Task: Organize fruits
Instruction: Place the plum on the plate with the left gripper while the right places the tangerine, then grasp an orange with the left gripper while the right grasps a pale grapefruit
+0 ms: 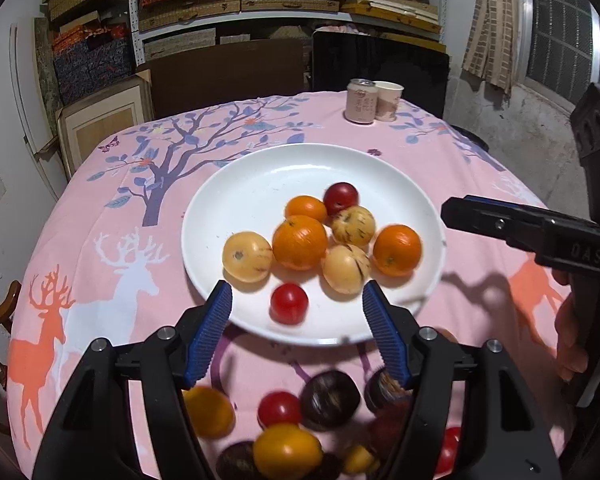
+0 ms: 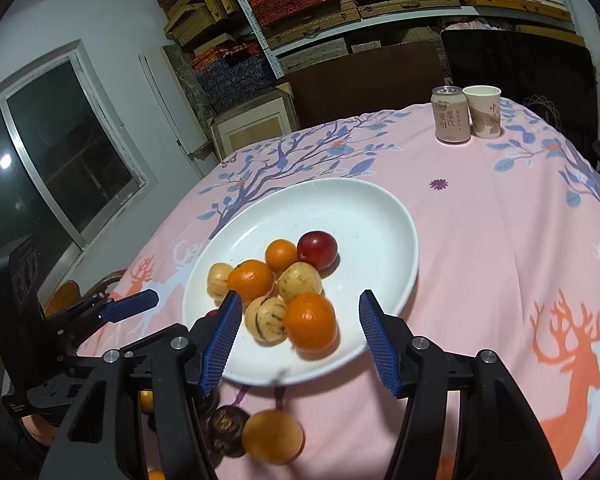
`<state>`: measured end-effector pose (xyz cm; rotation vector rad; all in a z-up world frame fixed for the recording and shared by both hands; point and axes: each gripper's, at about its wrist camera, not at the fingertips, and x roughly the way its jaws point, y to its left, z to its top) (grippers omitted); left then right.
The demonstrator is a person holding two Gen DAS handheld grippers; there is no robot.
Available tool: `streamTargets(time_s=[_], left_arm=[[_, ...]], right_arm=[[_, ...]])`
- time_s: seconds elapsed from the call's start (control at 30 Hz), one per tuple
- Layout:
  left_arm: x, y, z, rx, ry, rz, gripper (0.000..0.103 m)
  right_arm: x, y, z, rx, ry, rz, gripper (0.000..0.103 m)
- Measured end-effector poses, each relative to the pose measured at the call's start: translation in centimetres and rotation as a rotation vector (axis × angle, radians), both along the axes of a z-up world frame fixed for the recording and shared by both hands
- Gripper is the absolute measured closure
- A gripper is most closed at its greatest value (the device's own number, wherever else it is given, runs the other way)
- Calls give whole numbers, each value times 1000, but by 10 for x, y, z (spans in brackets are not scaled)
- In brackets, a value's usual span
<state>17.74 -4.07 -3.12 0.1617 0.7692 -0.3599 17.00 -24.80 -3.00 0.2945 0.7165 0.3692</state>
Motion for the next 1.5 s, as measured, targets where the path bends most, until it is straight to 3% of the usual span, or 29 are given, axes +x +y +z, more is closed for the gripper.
streamTargets(time_s=[0.23, 0.47, 0.53, 0.73, 1.1, 1.3, 1.4, 1.5], left_arm=[[-74, 8, -11, 24, 16, -96, 34], [-130, 14, -37, 39, 50, -153, 34], [-134, 9, -46, 55, 66, -158, 35], [-141, -6, -65, 64, 86, -178, 67], [-153, 10, -37, 4, 19, -128, 67], [-148, 17, -40, -6, 39, -105, 67], [-146, 21, -42, -10, 45, -96, 67], [-146, 25, -41, -16, 43, -88, 67]], right_arm=[[-52, -16, -14, 25, 14, -42, 35], [-94, -18, -32, -32, 17, -70, 35], [-101, -17, -37, -39, 26, -67, 35], [-114, -11, -42, -72, 20, -60, 35], [-111, -6, -49, -99, 42, -48, 35], [-101, 14, -38, -159, 10, -2, 35], [-86, 23, -40, -153, 47, 35, 35], [-69, 30, -47, -107, 111, 75, 43]])
